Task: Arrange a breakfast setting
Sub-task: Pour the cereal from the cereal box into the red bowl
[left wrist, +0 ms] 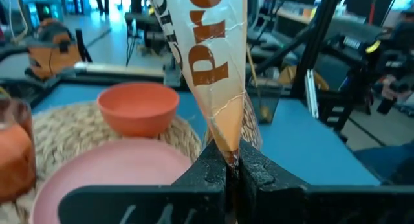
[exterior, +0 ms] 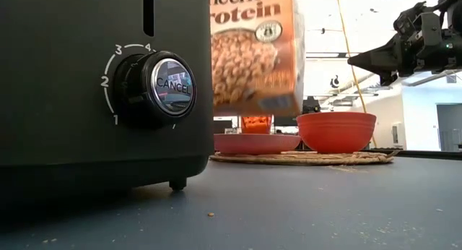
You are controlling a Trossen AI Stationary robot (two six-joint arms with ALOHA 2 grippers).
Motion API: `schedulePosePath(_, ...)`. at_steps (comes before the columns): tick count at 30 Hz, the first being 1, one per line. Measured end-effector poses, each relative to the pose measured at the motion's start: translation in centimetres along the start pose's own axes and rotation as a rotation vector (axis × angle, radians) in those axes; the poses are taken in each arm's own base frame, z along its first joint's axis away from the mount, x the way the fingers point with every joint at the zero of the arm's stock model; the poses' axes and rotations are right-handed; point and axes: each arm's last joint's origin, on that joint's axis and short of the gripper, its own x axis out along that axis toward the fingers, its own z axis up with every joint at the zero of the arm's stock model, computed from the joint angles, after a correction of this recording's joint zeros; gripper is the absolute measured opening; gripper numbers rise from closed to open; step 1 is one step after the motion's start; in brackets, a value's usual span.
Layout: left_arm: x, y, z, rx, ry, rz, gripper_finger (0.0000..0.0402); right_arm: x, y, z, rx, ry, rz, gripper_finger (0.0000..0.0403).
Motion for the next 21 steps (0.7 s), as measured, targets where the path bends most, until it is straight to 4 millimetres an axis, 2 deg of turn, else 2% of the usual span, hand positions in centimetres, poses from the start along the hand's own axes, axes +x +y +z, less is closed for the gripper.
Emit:
schedulePosePath(12,-1.1,-0.7,1.6,0.043,-0.085,-0.005,0.0004,0.0,0.0,0.7,0.013,-0.075,0.005,0.0016)
schedulePosePath(16,-1.1,-0.7,1.6,0.044,-0.086,-0.005,0.0004,-0.1,0.1,1.2,0.075,-0.125,0.008,0.0049)
schedulePosePath(21,-1.1,-0.7,1.6,0.043,-0.086,-0.005,0.0004,-0.2,0.1,2.0,0.134,-0.212,0.020,0.0119)
